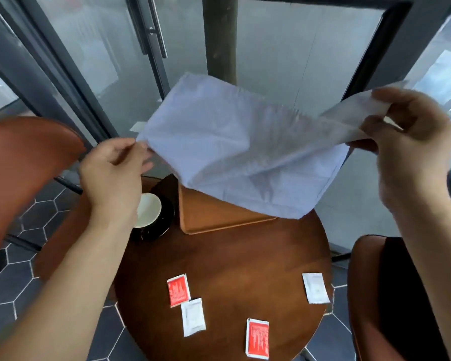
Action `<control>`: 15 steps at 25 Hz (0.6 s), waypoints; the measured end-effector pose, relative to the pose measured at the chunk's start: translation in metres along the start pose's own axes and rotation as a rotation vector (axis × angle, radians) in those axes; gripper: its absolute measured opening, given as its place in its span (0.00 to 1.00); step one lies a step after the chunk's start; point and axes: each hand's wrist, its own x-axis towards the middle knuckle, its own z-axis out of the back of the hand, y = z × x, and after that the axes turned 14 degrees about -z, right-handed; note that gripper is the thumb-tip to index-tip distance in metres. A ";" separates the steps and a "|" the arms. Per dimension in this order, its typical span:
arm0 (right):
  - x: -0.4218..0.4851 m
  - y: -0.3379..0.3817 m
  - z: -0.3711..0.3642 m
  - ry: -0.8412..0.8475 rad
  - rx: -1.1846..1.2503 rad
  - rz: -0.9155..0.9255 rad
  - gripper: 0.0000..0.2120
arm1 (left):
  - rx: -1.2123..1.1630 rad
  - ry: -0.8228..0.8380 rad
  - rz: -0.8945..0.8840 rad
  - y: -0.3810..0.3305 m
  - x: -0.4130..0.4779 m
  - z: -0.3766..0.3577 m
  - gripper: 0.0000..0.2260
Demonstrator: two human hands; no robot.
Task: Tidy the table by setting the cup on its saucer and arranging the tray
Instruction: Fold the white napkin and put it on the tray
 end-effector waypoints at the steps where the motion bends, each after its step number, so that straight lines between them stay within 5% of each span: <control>1: -0.003 0.001 0.007 -0.009 0.009 0.013 0.20 | -0.003 -0.015 -0.015 -0.001 -0.007 0.007 0.02; 8: -0.083 -0.129 0.061 -0.027 -0.324 -0.367 0.24 | 0.468 0.391 0.271 0.098 -0.127 0.072 0.08; 15: -0.137 -0.209 0.083 0.043 -0.504 -0.698 0.24 | 0.887 0.648 0.148 0.143 -0.174 0.104 0.02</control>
